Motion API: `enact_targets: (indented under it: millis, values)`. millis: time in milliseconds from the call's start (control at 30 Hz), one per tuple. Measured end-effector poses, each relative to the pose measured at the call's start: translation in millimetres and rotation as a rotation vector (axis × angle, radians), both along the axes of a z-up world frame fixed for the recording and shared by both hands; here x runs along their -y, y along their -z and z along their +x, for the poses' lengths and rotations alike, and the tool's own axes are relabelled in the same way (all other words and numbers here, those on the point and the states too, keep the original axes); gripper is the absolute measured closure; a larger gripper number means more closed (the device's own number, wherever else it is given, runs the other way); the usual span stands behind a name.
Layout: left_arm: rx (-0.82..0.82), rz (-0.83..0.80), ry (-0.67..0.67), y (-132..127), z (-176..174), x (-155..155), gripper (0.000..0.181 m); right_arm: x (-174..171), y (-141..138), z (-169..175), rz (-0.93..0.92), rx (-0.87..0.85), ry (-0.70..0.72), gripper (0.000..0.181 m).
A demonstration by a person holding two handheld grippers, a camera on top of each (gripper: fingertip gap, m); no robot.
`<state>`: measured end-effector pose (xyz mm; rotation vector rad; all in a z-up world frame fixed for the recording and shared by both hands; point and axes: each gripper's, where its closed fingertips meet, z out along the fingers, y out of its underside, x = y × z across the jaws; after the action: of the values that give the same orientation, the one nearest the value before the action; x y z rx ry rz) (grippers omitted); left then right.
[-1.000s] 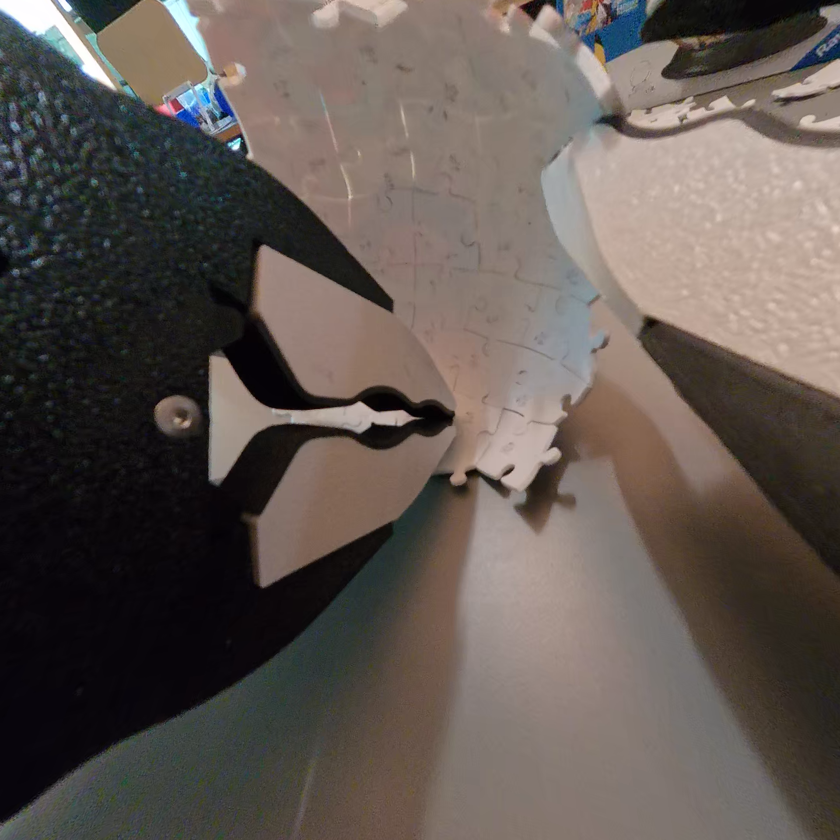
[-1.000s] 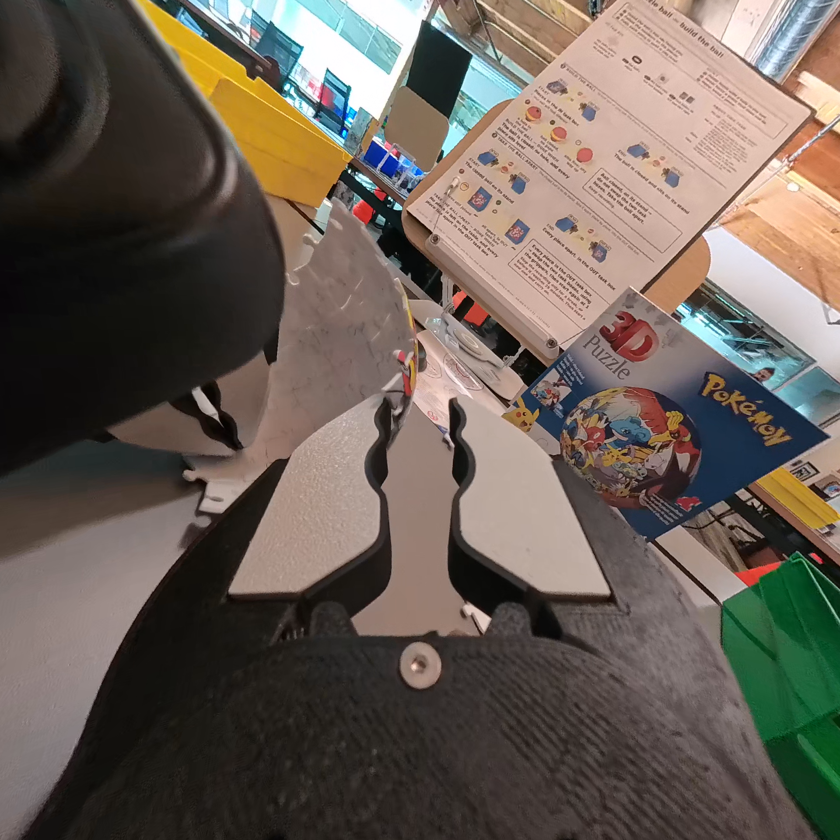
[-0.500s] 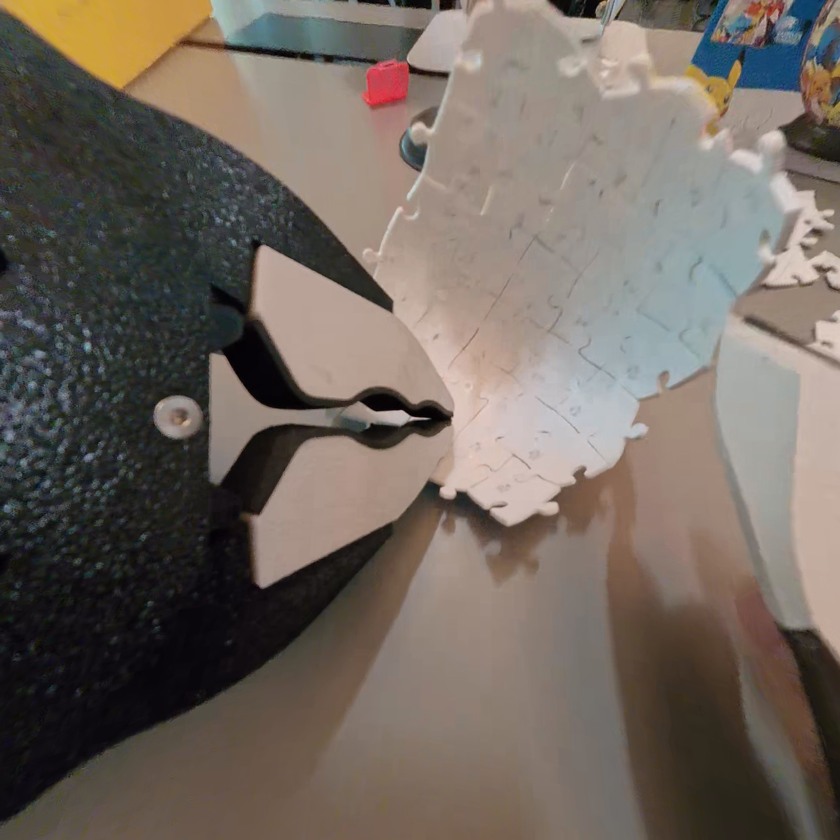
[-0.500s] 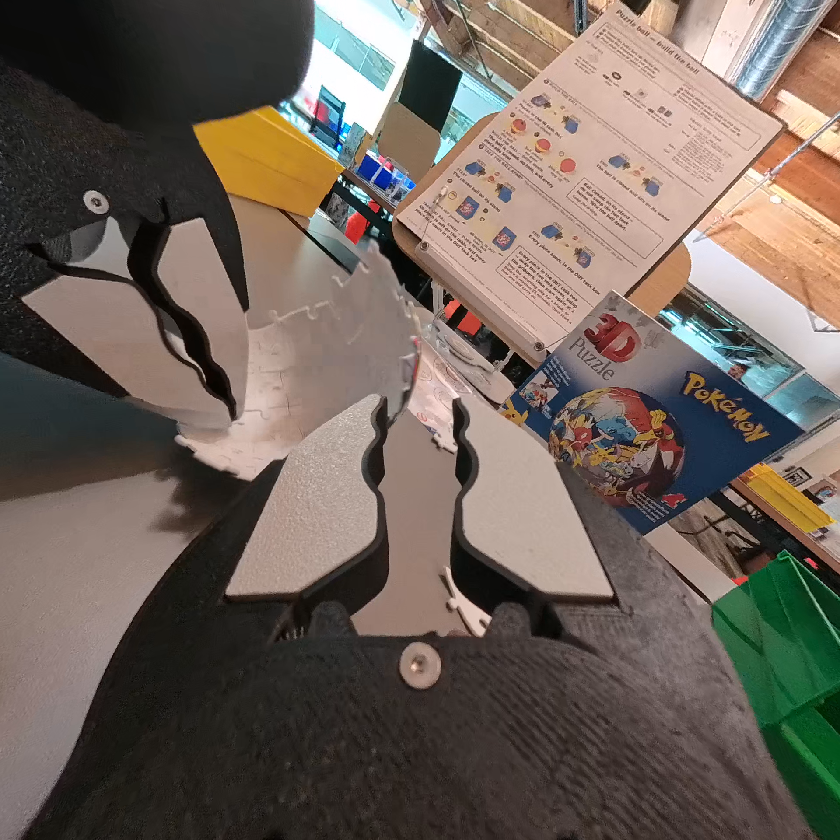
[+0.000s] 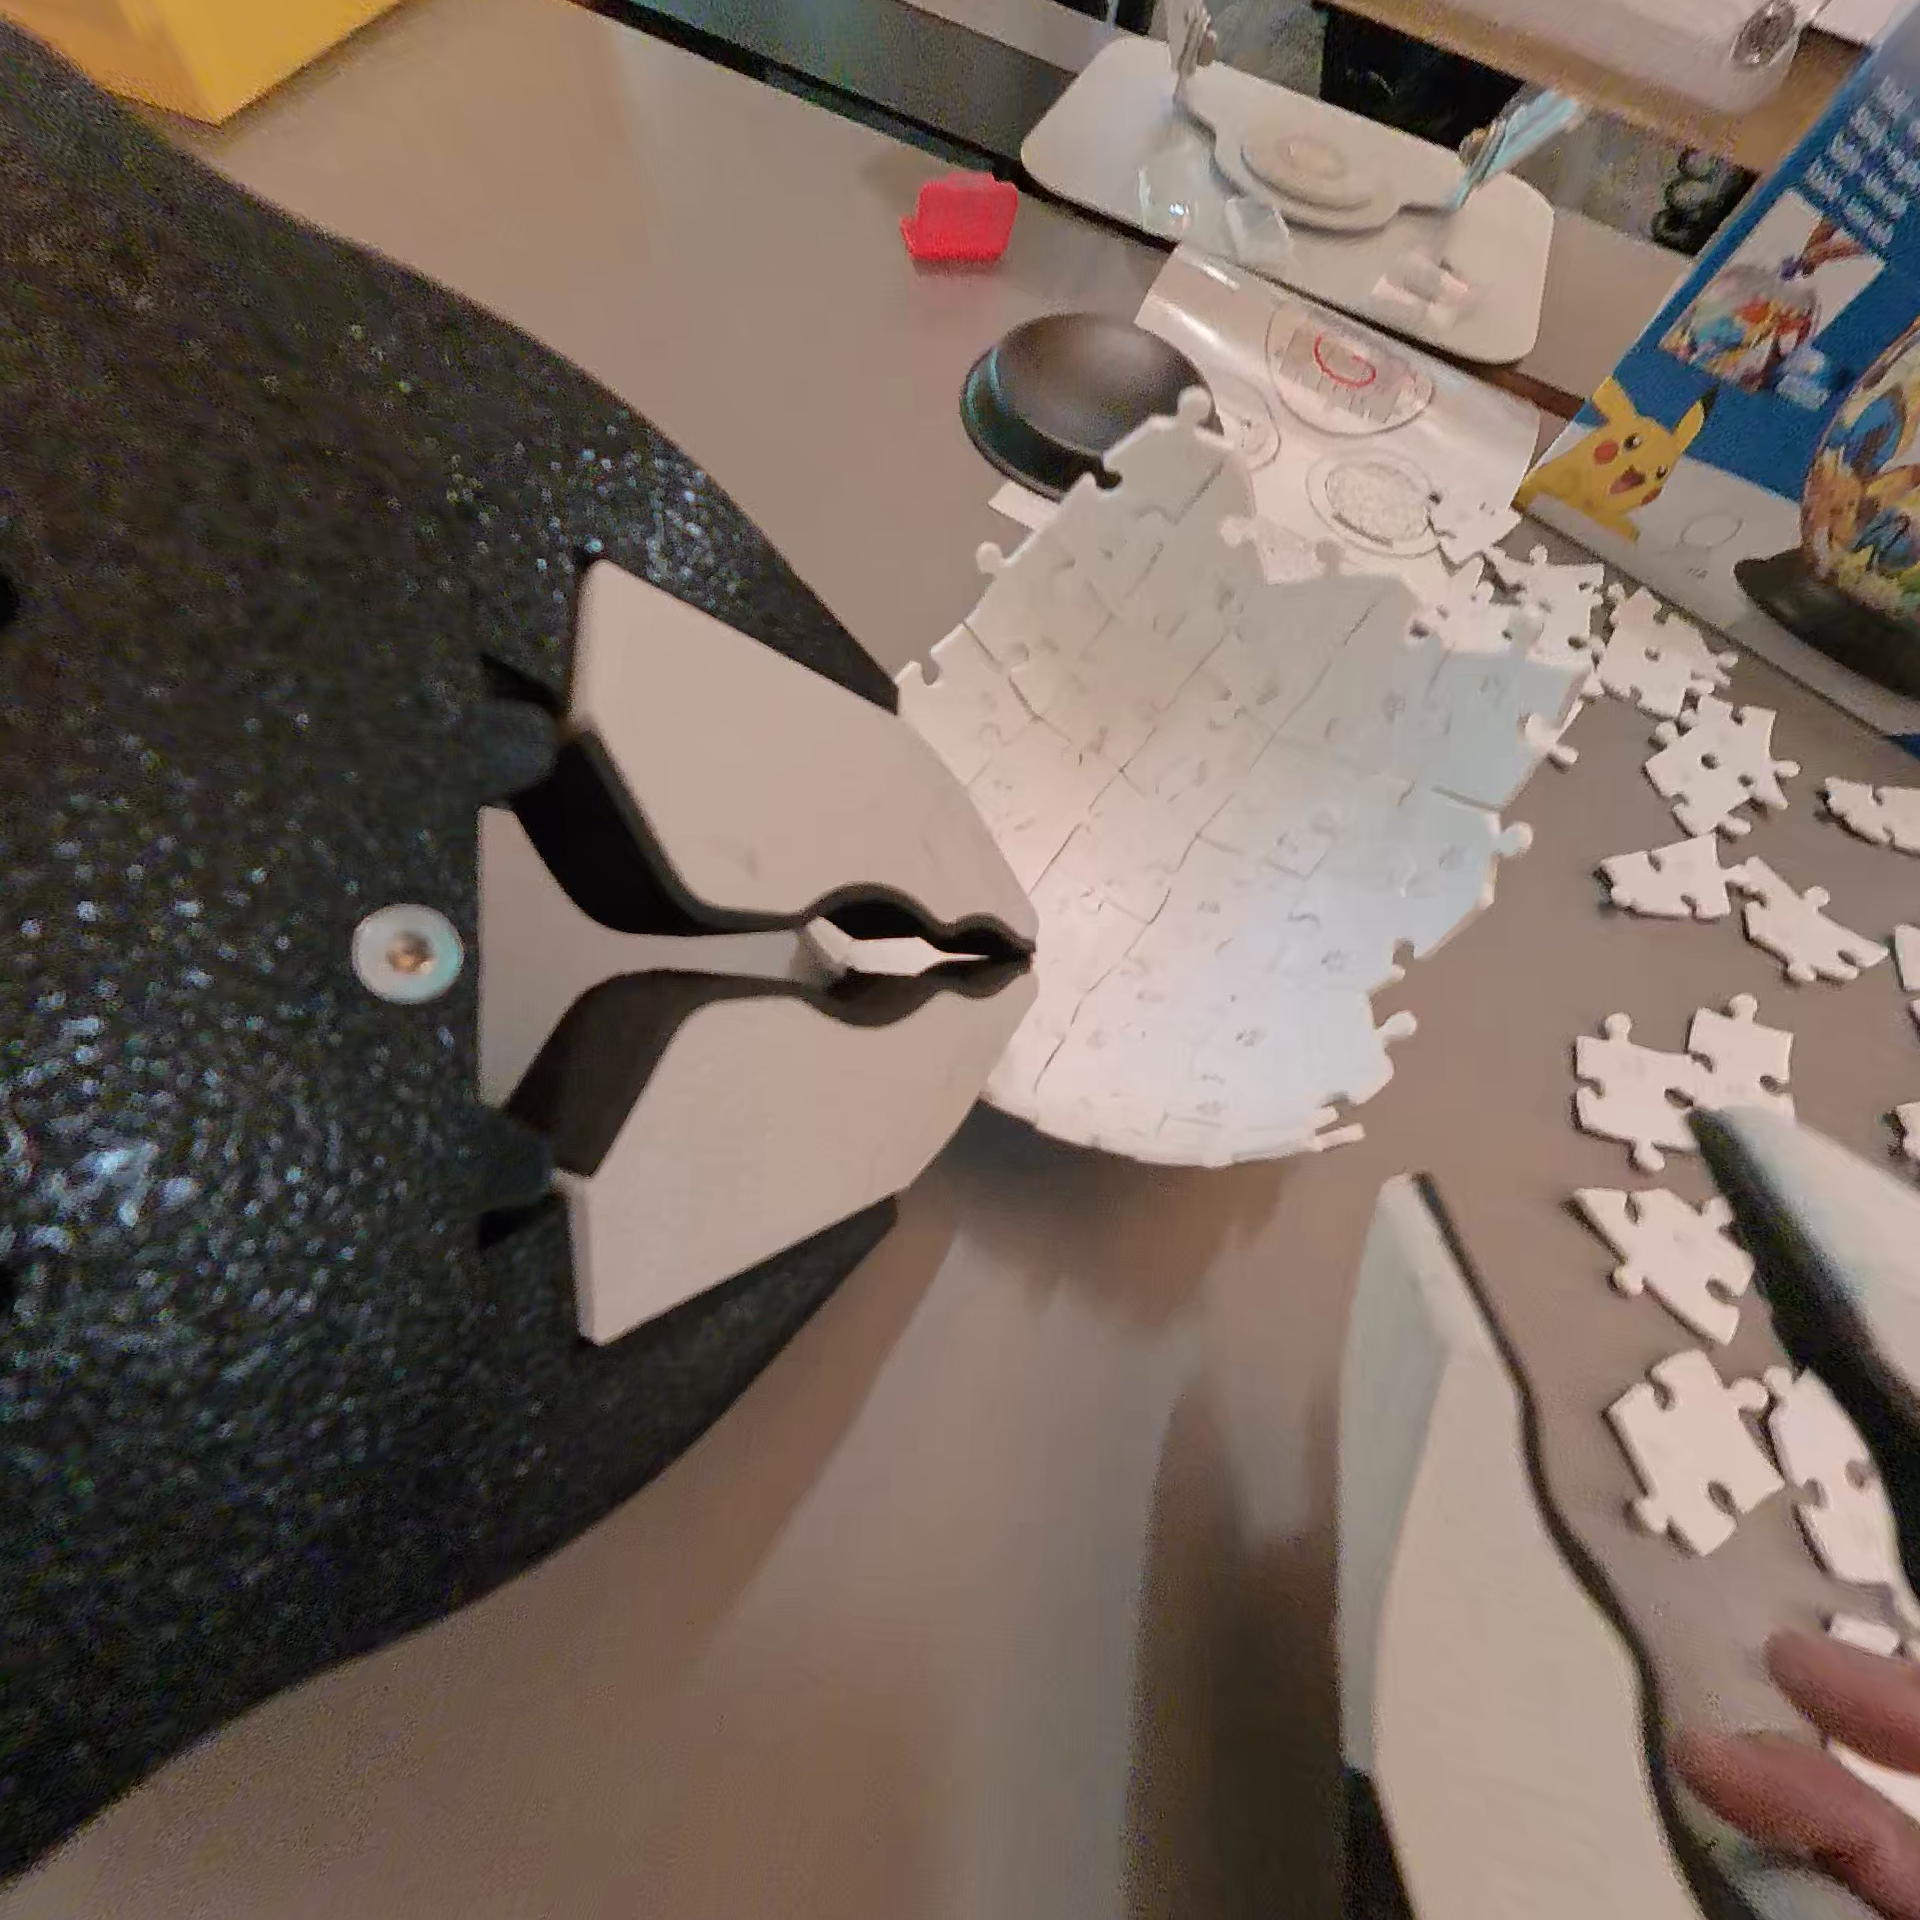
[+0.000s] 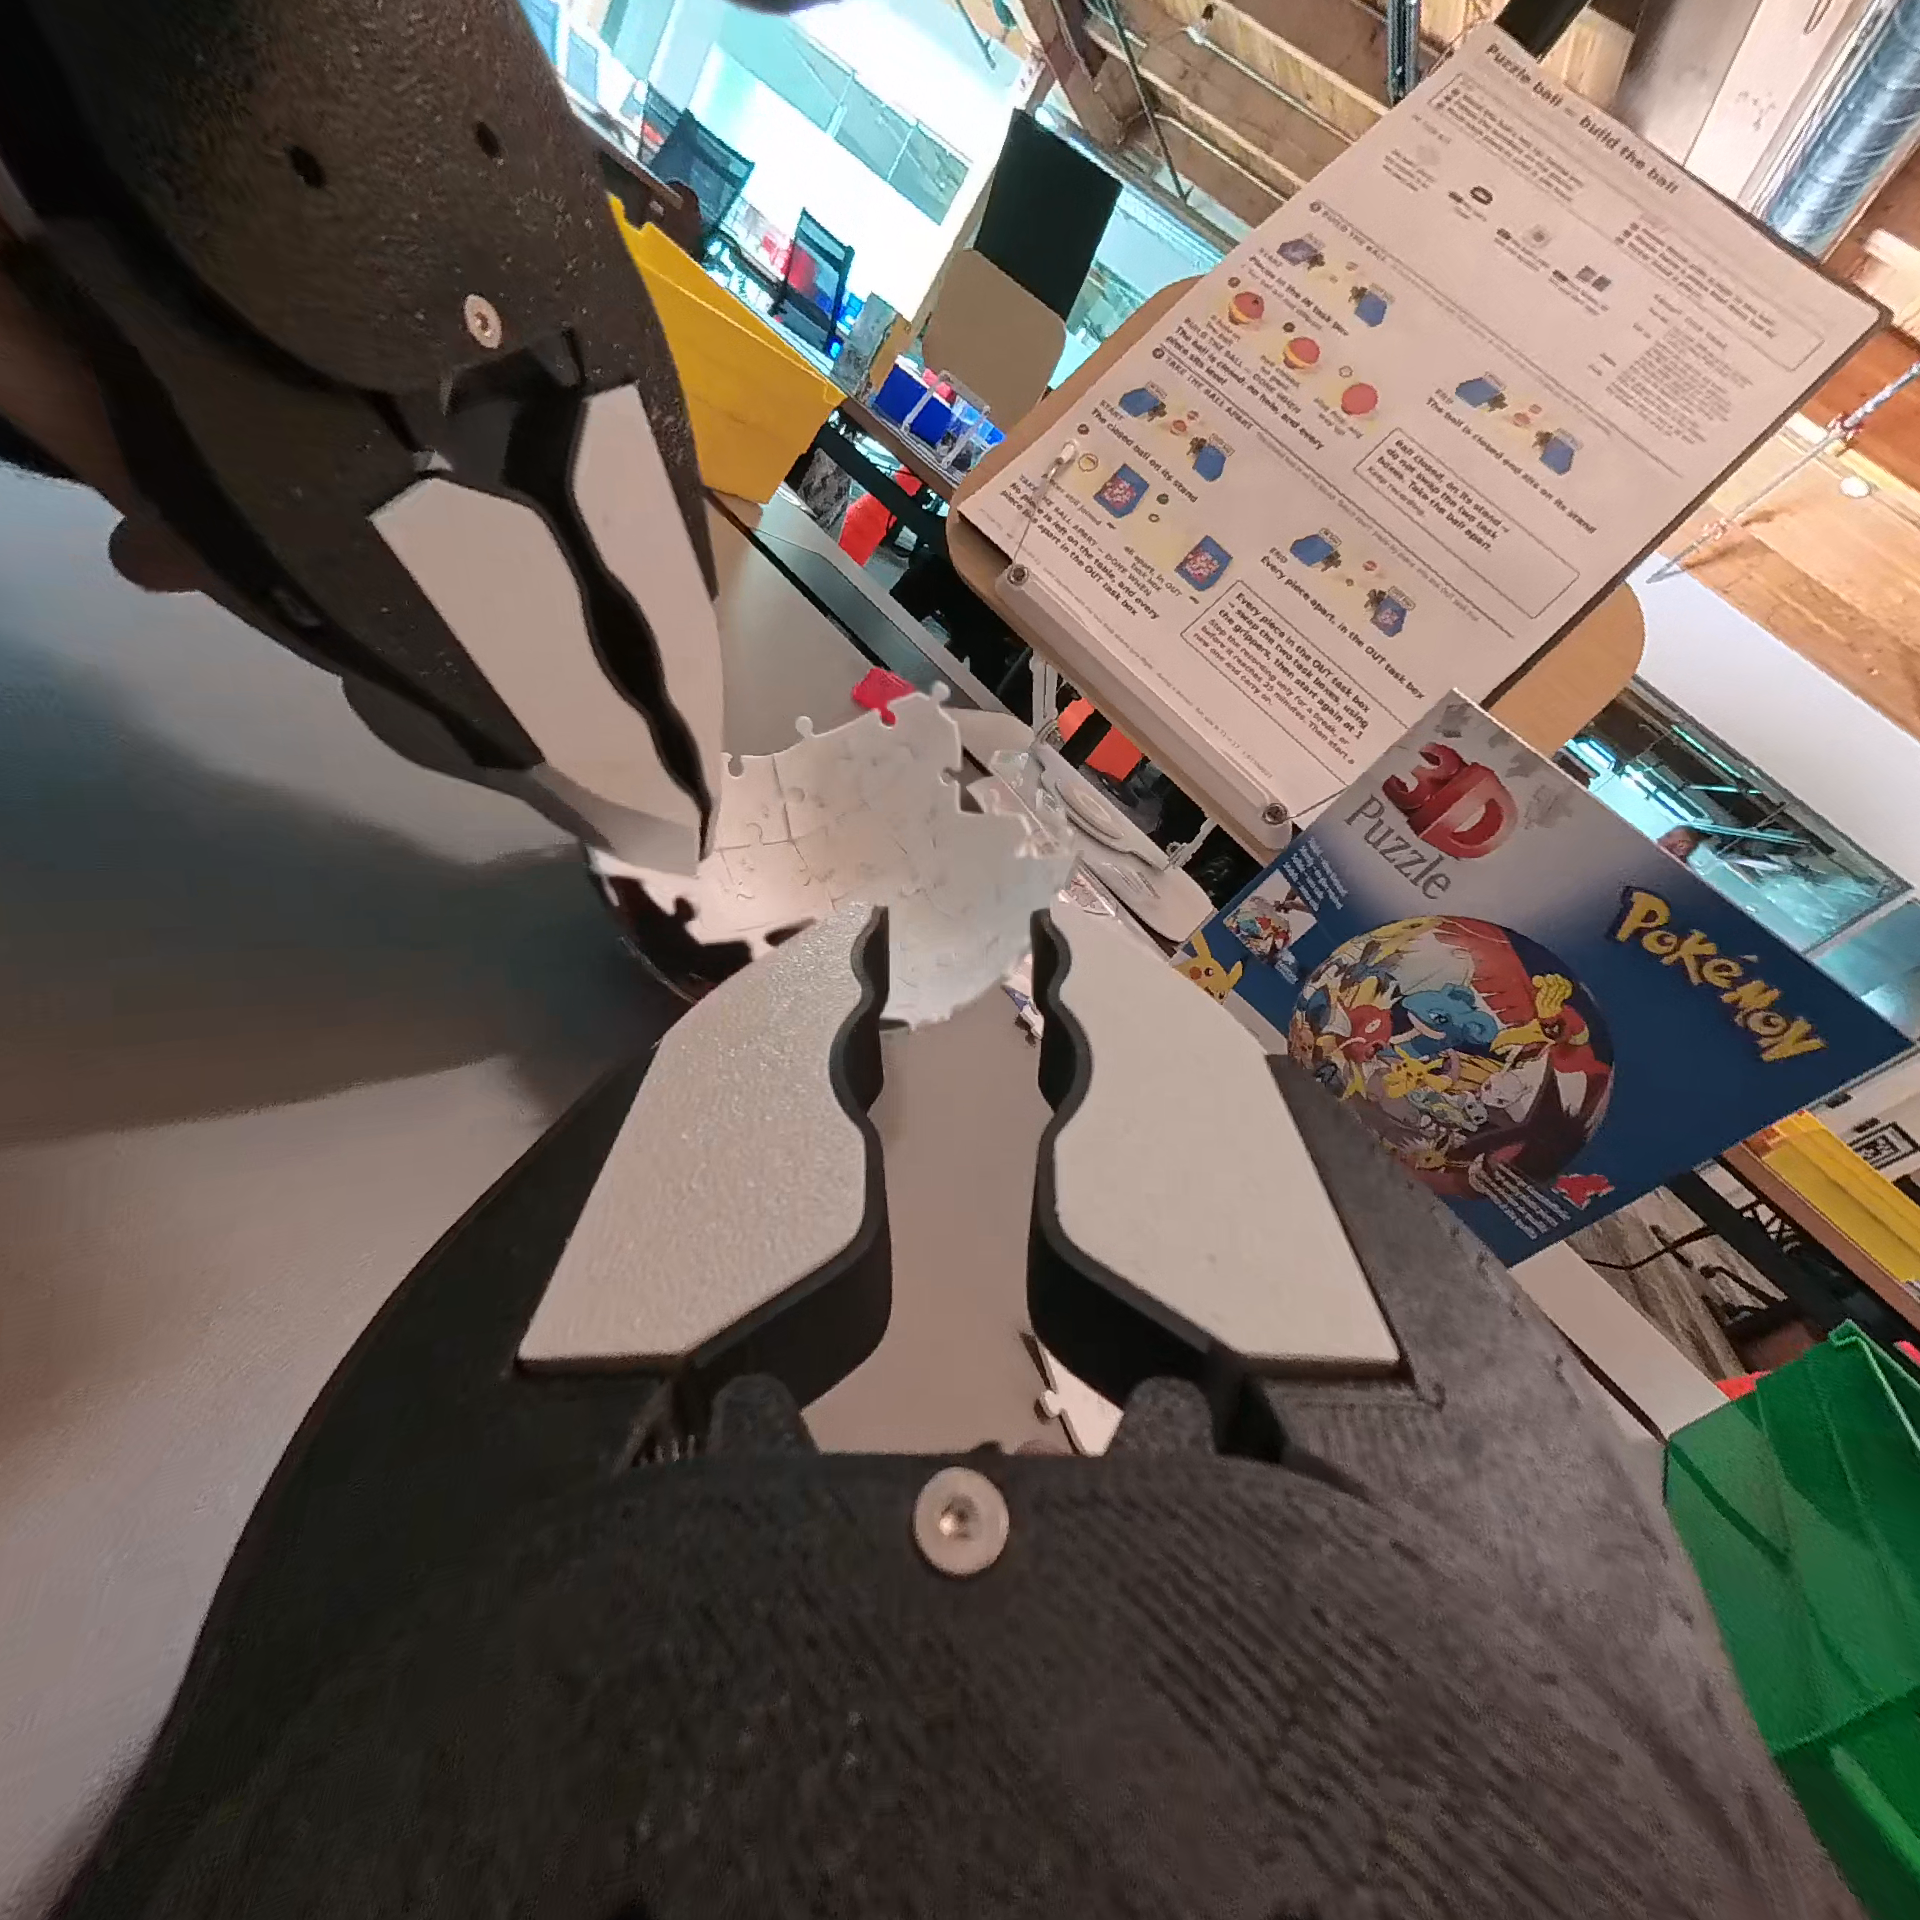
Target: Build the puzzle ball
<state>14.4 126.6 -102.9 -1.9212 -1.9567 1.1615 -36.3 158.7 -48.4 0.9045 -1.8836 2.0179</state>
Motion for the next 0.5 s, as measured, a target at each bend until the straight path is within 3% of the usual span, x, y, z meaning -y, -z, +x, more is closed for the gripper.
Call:
enact_targets:
  millis: [267,500]
  values:
    - [0.009,0.001,-0.051,-5,-14,-1,0.181,2,8,4,0.034,-0.038,-0.021,0.155]
    - [-0.051,0.115,-0.140,-3,-24,-3,0.181,4,16,9,0.063,-0.100,-0.041,0.156]
